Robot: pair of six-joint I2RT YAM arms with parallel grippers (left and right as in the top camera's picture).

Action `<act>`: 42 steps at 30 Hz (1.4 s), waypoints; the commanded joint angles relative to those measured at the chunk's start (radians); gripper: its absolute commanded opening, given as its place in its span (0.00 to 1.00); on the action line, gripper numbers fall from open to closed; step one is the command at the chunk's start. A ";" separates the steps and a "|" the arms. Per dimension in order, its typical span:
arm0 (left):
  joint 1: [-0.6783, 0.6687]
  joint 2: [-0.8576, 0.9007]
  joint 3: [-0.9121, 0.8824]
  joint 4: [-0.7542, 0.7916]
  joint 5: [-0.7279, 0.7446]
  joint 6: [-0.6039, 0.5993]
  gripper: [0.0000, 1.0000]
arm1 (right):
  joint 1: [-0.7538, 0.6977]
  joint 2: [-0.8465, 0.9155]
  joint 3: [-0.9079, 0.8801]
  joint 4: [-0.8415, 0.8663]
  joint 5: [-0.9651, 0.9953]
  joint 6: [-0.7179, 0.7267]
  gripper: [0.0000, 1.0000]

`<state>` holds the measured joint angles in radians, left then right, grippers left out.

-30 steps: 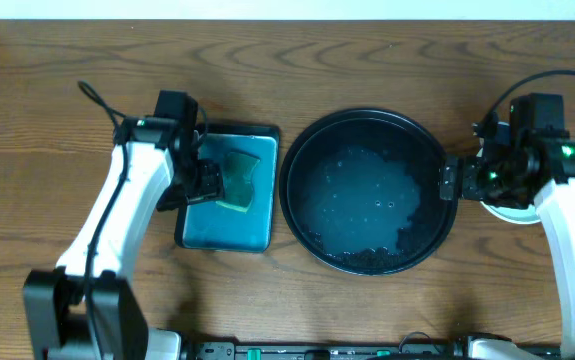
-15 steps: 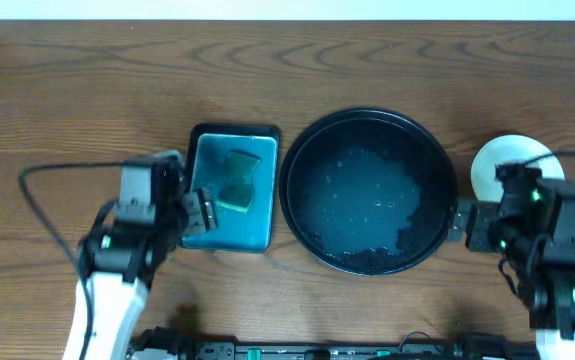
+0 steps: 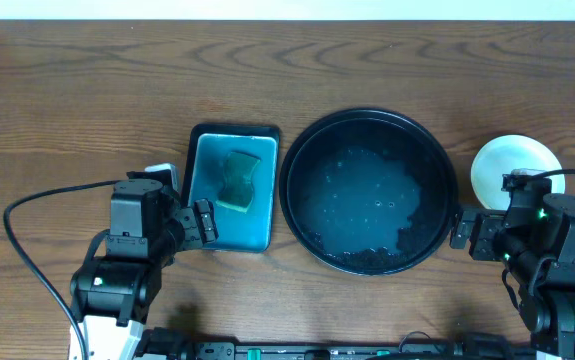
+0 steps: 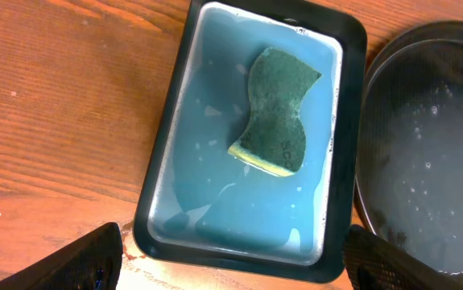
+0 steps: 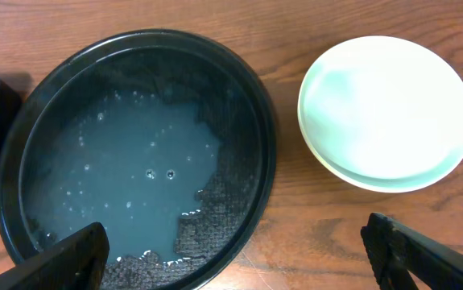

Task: Clean dirty plates on tray and stack at the side
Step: 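Release the white plate and withdraw the right gripper toward the front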

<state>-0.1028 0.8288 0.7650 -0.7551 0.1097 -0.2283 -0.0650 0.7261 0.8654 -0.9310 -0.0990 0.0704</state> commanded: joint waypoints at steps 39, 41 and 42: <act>0.001 0.069 -0.008 -0.002 0.003 0.010 0.89 | 0.126 -0.614 -0.518 0.497 0.039 0.060 0.99; 0.001 0.069 -0.008 -0.002 0.003 0.010 0.89 | 0.127 -0.666 -0.579 0.564 0.038 0.084 0.99; 0.001 0.069 -0.008 -0.002 0.003 0.010 0.89 | 0.127 -0.687 -0.608 0.601 0.039 0.087 0.99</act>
<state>-0.1028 0.8970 0.7631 -0.7578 0.1097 -0.2283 0.0521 0.1036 0.3294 -0.3912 -0.0704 0.1070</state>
